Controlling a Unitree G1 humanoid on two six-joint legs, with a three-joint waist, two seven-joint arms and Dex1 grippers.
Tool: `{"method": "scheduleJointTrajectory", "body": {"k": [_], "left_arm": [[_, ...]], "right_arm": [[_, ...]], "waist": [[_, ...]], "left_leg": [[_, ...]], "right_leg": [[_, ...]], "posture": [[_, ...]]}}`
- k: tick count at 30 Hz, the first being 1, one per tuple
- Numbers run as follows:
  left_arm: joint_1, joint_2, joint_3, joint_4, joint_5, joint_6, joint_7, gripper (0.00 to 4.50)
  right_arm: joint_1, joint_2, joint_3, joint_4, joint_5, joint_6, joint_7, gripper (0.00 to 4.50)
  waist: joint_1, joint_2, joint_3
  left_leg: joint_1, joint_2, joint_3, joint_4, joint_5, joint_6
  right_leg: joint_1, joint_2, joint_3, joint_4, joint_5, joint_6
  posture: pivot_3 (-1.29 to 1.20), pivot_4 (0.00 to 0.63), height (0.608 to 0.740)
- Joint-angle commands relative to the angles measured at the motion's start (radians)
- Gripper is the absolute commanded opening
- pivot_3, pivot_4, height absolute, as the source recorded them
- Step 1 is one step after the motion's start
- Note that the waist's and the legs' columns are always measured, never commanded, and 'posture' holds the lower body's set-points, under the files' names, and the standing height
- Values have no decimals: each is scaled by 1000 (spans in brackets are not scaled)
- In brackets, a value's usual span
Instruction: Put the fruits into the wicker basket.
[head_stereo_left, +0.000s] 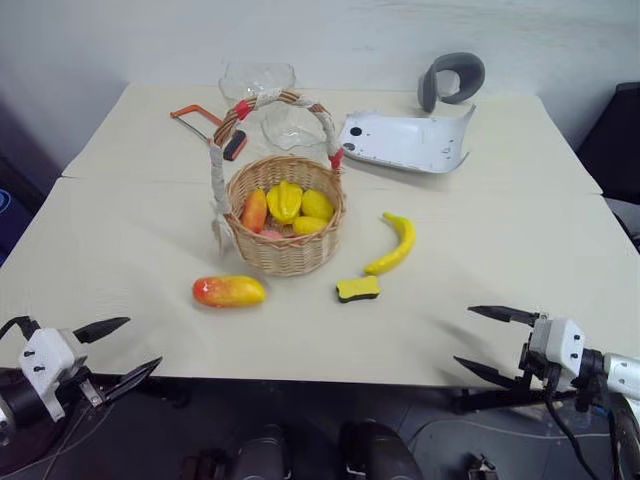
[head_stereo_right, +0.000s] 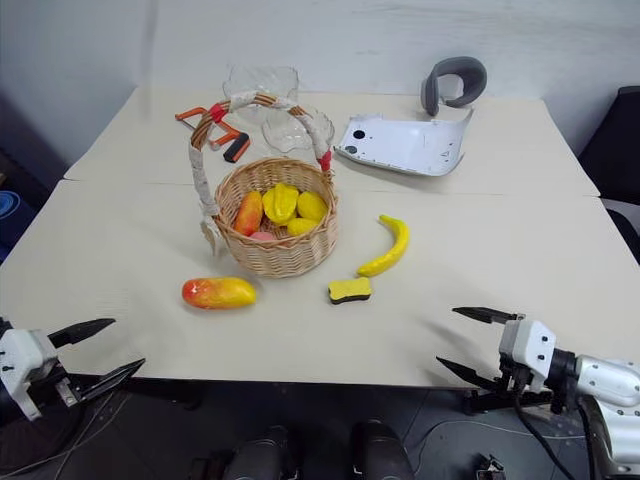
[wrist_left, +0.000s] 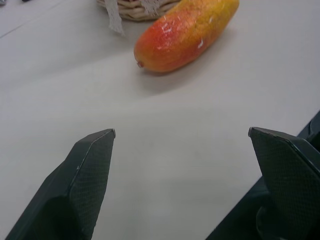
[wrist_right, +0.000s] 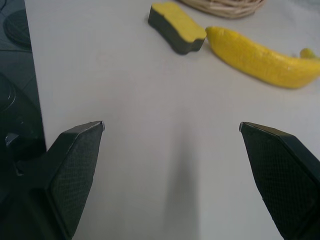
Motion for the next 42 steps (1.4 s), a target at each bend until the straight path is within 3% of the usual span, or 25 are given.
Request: {"method": "scheduleJointTrajectory", "body": {"k": [1, 6, 8, 11, 14, 18, 22, 26, 29, 34, 38, 40, 42], "left_arm": [[-20, 14, 61, 6, -18, -27, 21, 4500], [-20, 50, 58, -43, -118, 83, -28, 4500], [-23, 75, 61, -64, -187, 145, -74, 4500], [-26, 114, 38, -142, -273, 244, -119, 4500], [-74, 129, -52, -238, -301, 309, -105, 4500], [-128, 111, -121, -277, -295, 330, -88, 4500], [-166, 108, -142, -271, -296, 341, -88, 4500], [-177, 97, -156, -259, -282, 340, -85, 4500], [-183, 86, -172, -253, -267, 331, -82, 4500], [-202, 76, -188, -238, -254, 317, -88, 4500], [-227, 72, -214, -247, -270, 323, -101, 4500], [-236, 64, -239, -274, -282, 334, -100, 4500], [-245, 54, -266, -305, -298, 349, -92, 4500]], "right_arm": [[-1, -23, -24, 27, 20, 6, 13, 4448], [-38, -33, -5, -29, 37, 78, 5, 4448], [-74, -43, 24, -133, 83, 210, -23, 4448], [-214, -54, 116, -298, 150, 431, -85, 4448], [-447, -14, 313, -354, 96, 625, -124, 4448], [-688, 47, 525, -271, -15, 770, -127, 4448], [-864, 111, 667, -92, -173, 773, -153, 4448], [-957, 206, 767, 55, -280, 709, -142, 4448], [-983, 194, 841, 78, -339, 738, -66, 4448], [-975, 172, 840, 37, -338, 696, 21, 2832], [-888, 128, 722, -164, -168, 659, 136, 1567], [-817, 78, 635, -281, -72, 713, 155, 1197], [-746, 14, 552, -375, 3, 781, 155, 1197]], "waist": [[-1, 0, 0], [-5, 0, 0], [-4, 0, 0], [-14, 0, 0], [-19, 2, 0], [-27, 3, 0], [-28, 3, 0], [-34, 2, 0], [-33, 2, 0], [-28, 2, 0], [-26, 2, 0], [-27, 2, 0], [-26, 3, 0]], "left_leg": [[0, 0, 0, 0, 0, 0], [0, 0, 0, 0, 2, 2], [0, 0, 0, 0, 2, 2], [0, 1, 0, 0, 1, -1], [1, 1, 0, 0, 1, -3], [-1, 0, -1, -1, 2, -3], [-2, 0, -1, -1, 3, -4], [-4, -1, 0, 2, 3, -3], [-4, 0, 0, 2, 3, -3], [-4, 0, -1, 4, 2, -1], [-4, -1, -2, 4, 2, 1], [-4, 0, -2, 3, 2, 1], [-4, 0, -3, 3, 1, 1]], "right_leg": [[0, 0, 0, 0, 0, 0], [-1, 0, 0, 2, 0, 0], [-2, 0, 0, 3, 0, 0], [-2, 0, 0, 4, 0, 0], [-2, 0, 0, 5, -1, -1], [-4, 0, 0, 5, -1, -2], [-5, 0, 0, 6, -1, -3], [-5, 0, 0, 5, -1, -3], [-5, 0, -1, 6, -1, -2], [-4, 0, -1, 6, -1, -2], [-4, 0, -1, 6, 0, -1], [-4, 0, -1, 6, 0, -1], [-4, 0, -1, 6, 0, -1]], "posture": [[0, 150, 740], [0, 150, 740], [0, 150, 740], [0, 150, 740], [0, 150, 740], [0, 150, 740], [0, 150, 740], [0, 150, 740], [0, 150, 740], [0, 150, 740], [0, 150, 740], [0, 150, 740], [0, 150, 740]]}}
